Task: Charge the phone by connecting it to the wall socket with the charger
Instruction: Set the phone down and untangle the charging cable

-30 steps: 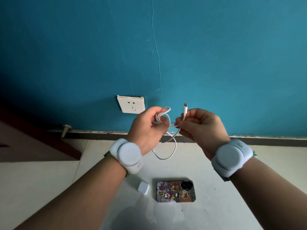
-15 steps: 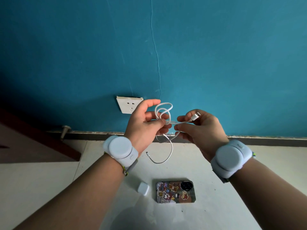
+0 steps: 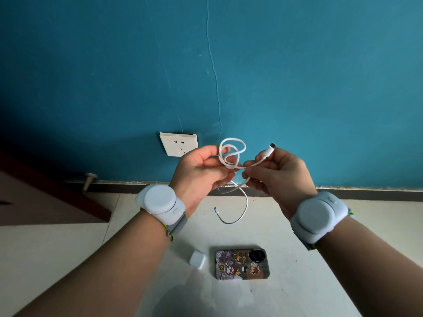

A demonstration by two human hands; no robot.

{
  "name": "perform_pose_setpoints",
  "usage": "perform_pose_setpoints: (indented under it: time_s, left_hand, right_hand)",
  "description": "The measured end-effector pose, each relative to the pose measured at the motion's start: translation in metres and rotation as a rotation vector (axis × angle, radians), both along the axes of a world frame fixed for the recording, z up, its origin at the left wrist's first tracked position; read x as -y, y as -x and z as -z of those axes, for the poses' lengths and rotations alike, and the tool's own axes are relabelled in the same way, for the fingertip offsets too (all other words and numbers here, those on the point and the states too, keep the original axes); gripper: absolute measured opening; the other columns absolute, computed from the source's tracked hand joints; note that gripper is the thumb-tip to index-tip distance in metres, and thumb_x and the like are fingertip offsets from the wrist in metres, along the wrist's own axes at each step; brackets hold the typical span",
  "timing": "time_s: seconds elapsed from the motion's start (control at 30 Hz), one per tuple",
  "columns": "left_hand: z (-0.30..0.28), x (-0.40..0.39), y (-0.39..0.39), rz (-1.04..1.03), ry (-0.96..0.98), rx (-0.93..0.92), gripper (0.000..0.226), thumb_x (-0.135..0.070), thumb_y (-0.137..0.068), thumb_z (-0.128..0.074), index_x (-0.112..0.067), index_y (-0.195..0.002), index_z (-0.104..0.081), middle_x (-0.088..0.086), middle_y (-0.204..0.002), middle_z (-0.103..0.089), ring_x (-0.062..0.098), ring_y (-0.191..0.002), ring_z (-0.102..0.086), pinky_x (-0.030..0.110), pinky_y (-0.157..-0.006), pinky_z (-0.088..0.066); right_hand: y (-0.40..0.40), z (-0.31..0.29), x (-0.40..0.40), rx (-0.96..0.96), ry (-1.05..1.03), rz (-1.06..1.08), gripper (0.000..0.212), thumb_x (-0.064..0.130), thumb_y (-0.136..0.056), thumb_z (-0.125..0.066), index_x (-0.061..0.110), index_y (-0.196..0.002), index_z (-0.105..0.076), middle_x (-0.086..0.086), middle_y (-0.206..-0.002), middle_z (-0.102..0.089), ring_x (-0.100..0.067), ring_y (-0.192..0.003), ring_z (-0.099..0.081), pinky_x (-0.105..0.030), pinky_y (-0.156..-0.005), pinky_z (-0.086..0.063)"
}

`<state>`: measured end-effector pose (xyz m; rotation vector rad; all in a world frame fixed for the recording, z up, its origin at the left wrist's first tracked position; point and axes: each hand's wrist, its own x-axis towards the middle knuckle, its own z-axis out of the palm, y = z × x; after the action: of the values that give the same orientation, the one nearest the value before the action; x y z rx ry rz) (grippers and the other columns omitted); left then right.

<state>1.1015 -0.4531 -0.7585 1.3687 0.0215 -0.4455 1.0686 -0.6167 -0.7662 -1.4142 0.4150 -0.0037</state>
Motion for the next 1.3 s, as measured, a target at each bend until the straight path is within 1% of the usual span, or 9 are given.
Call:
perform_pose_setpoints:
  time_s: [0.3,0.57,0.67,0.73,0.83,0.9,1.0,1.1,1.3]
  left_hand:
    - [0.001,0.002,0.002,-0.001,-0.055,0.009,0.029,0.009,-0.091,-0.056,-0.011,-0.108,-0.068,0.011,-0.103,-0.076,0.025,-0.091,-0.075,0.035,-0.080,-0.061]
    - [0.002,0.004,0.006,0.038,-0.102,0.023,0.024,-0.001,-0.093,-0.059,-0.019,-0.106,-0.067,0.009,-0.100,-0.077,0.020,-0.084,-0.075,0.032,-0.075,-0.062]
    - [0.003,0.003,0.005,0.004,-0.121,0.017,0.020,-0.002,-0.093,-0.060,-0.017,-0.102,-0.070,0.008,-0.094,-0.077,0.023,-0.084,-0.075,0.034,-0.076,-0.062]
    - [0.003,0.002,0.004,-0.004,-0.143,0.009,0.019,-0.003,-0.093,-0.060,-0.017,-0.099,-0.071,0.008,-0.091,-0.077,0.024,-0.084,-0.076,0.035,-0.076,-0.062]
    - [0.004,0.001,0.005,0.002,-0.199,-0.012,0.018,-0.003,-0.094,-0.058,-0.015,-0.097,-0.070,0.012,-0.092,-0.077,0.024,-0.081,-0.076,0.034,-0.074,-0.062]
    - [0.004,0.001,0.005,0.003,-0.226,-0.027,0.019,-0.002,-0.094,-0.056,-0.015,-0.095,-0.069,0.015,-0.094,-0.076,0.024,-0.078,-0.076,0.034,-0.074,-0.062]
    - [0.003,0.000,0.004,0.013,-0.255,-0.032,0.020,0.000,-0.095,-0.054,-0.015,-0.091,-0.068,0.016,-0.091,-0.075,0.024,-0.073,-0.074,0.033,-0.073,-0.060]
    - [0.003,-0.001,0.005,0.058,-0.302,-0.024,0.018,-0.002,-0.094,-0.056,-0.014,-0.091,-0.069,0.014,-0.085,-0.073,0.021,-0.067,-0.069,0.036,-0.076,-0.060]
    - [0.009,0.002,0.008,0.177,-0.433,0.084,0.014,-0.005,-0.092,-0.061,-0.014,-0.090,-0.072,0.022,-0.087,-0.072,0.024,-0.075,-0.066,0.044,-0.083,-0.057]
  right_hand:
    - [0.003,0.000,-0.001,-0.013,0.147,-0.033,0.026,-0.005,-0.072,-0.076,0.018,-0.075,-0.064,-0.004,-0.074,-0.076,-0.016,-0.065,-0.071,-0.030,-0.061,-0.057]
    - [0.006,-0.001,-0.004,0.010,0.221,-0.064,0.022,0.005,-0.068,-0.083,0.018,-0.073,-0.066,-0.002,-0.076,-0.078,-0.015,-0.074,-0.075,-0.022,-0.065,-0.051]
    - [0.006,-0.002,-0.004,-0.004,0.233,-0.064,0.022,0.008,-0.067,-0.085,0.018,-0.074,-0.066,-0.004,-0.076,-0.077,-0.011,-0.066,-0.072,-0.021,-0.061,-0.050]
    - [0.006,-0.001,-0.004,-0.026,0.302,-0.047,0.020,0.013,-0.069,-0.084,0.020,-0.076,-0.067,-0.004,-0.074,-0.076,-0.012,-0.062,-0.069,-0.028,-0.061,-0.054]
    - [0.004,0.000,-0.003,-0.064,0.411,-0.034,0.014,0.021,-0.073,-0.078,0.023,-0.082,-0.067,-0.004,-0.070,-0.073,-0.024,-0.074,-0.073,-0.045,-0.076,-0.059]
    - [0.004,0.000,-0.003,-0.090,0.457,-0.029,0.021,0.027,-0.073,-0.077,0.026,-0.091,-0.065,-0.002,-0.078,-0.073,-0.024,-0.076,-0.072,-0.046,-0.078,-0.059]
    - [0.006,0.000,-0.002,-0.081,0.593,-0.059,0.040,0.028,-0.072,-0.079,0.033,-0.108,-0.061,0.009,-0.099,-0.069,-0.010,-0.070,-0.067,-0.032,-0.076,-0.055]
    - [0.011,-0.002,-0.001,0.004,0.744,-0.152,0.057,0.020,-0.072,-0.079,0.036,-0.123,-0.058,0.009,-0.115,-0.059,-0.009,-0.087,-0.063,-0.024,-0.080,-0.048]
    - [0.016,-0.005,-0.007,0.223,0.885,-0.316,0.047,0.022,-0.081,-0.072,0.029,-0.127,-0.062,0.007,-0.123,-0.059,-0.006,-0.109,-0.056,-0.017,-0.088,-0.042]
